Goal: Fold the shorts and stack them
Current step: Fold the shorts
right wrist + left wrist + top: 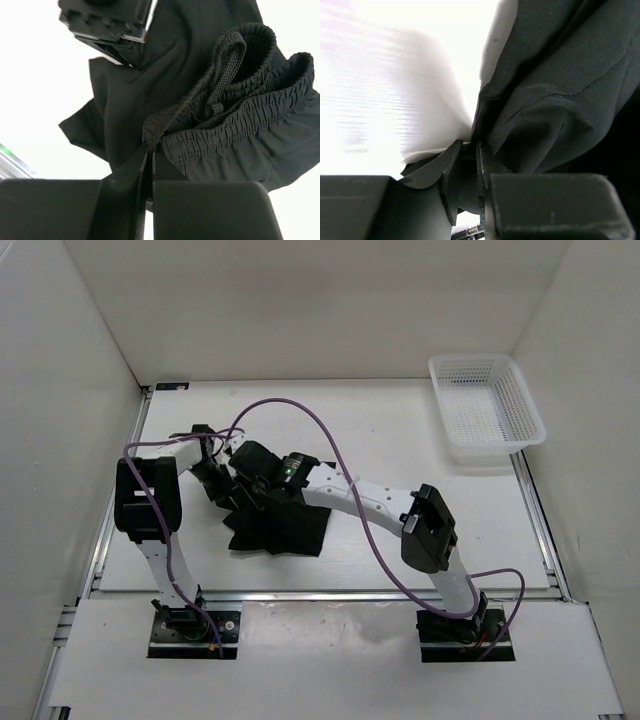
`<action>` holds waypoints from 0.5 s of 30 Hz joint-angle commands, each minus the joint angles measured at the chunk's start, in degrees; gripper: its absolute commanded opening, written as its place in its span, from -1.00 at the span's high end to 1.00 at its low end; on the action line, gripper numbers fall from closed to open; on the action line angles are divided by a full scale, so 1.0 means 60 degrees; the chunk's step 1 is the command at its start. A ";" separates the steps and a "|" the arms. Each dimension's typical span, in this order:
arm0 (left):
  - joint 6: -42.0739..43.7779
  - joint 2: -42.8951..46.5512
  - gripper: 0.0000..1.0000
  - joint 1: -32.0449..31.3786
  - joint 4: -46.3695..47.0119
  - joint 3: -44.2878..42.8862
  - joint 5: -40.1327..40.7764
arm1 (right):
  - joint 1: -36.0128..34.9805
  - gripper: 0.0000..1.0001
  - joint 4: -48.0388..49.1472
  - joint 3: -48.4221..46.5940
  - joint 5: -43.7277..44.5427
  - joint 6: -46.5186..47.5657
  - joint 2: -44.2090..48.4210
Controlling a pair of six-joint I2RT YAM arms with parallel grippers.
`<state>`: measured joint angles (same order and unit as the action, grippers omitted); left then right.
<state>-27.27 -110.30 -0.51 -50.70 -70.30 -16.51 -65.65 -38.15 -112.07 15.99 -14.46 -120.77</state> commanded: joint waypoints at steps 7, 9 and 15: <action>0.0311 0.0425 0.42 0.0159 0.0261 0.0335 0.0628 | -0.0366 1.00 0.0338 -0.2105 -0.0392 0.0491 -0.0699; 0.0311 0.0425 0.42 0.0159 0.0261 0.0335 0.0628 | -0.0454 1.00 0.0338 -0.2370 -0.0394 0.0579 -0.0935; 0.0486 0.0629 0.24 0.0553 -0.0148 0.0219 0.0949 | -0.0455 -0.06 0.0876 -0.1789 -0.0777 0.0667 -0.0196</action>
<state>-26.39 -109.69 0.64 -51.13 -69.69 -16.12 -68.01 -36.86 -124.25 12.01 -11.99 -127.46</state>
